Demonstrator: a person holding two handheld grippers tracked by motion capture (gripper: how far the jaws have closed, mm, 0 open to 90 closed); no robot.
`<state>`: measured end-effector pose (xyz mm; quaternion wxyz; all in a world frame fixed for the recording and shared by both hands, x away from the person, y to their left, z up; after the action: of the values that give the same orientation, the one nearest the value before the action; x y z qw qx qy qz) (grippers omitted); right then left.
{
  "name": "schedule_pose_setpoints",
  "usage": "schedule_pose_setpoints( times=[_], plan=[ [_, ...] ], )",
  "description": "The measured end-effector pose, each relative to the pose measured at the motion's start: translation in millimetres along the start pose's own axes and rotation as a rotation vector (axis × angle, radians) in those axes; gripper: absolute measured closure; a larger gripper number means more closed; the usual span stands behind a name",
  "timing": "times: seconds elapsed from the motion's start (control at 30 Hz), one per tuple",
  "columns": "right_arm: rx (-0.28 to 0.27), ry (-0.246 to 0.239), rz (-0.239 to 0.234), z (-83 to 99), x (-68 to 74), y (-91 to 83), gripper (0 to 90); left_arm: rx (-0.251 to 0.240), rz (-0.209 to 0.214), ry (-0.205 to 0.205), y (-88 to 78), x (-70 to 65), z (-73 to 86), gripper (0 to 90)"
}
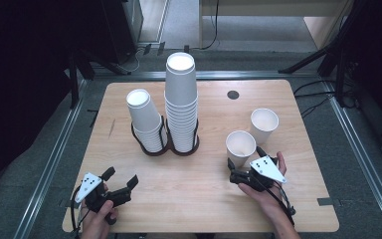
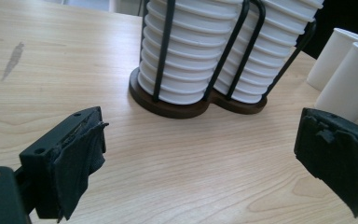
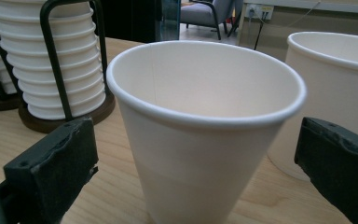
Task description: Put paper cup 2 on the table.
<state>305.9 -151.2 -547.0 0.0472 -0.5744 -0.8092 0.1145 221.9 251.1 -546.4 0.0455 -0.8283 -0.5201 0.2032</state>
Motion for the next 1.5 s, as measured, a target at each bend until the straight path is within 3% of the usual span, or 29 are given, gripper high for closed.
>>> schedule_pose_setpoints(
  times=[0.23, 0.53, 0.77, 1.03, 1.23, 1.4, 1.5],
  plan=[
    [-0.003, -0.052, 0.001, 2.4, -13.1, -22.7, 0.0, 0.011, -0.031, 0.006, -3.2, 7.8, 3.0, 2.3],
    [-0.005, -0.048, 0.046, 10.8, -44.4, -48.1, 0.0, 0.023, -0.067, -0.003, -7.6, 17.7, 5.9, 2.3],
    [0.019, -0.007, 0.104, 25.1, -74.7, -60.8, 0.0, 0.035, -0.091, -0.01, -19.2, 29.2, 13.7, 2.3],
    [0.041, -0.012, 0.165, 35.5, -101.4, -77.9, 0.0, 0.018, -0.141, -0.051, -32.7, 51.6, 14.7, 2.3],
    [0.072, 0.054, 0.204, 42.9, -124.5, -88.1, 0.0, 0.003, -0.176, -0.066, -41.3, 69.1, 15.9, 2.3],
    [0.079, 0.088, 0.247, 47.3, -138.6, -93.7, 0.0, -0.007, -0.163, -0.092, -41.8, 72.5, 17.1, 2.3],
    [0.078, 0.105, 0.271, 47.6, -144.1, -95.7, 0.0, -0.011, -0.153, -0.083, -39.2, 69.9, 18.6, 2.3]
  ],
)
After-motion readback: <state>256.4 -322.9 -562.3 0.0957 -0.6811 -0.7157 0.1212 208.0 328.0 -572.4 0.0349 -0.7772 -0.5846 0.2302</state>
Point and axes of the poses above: each handheld gripper's, and its own axes: y roughly forward along the jaws, z roughly out of its underside, x roughly to its left, the point moved 5 cm from there along y, roughly forward along the jaws, and after that the axes turned 5 degrees about z, right-handed, at the moved point
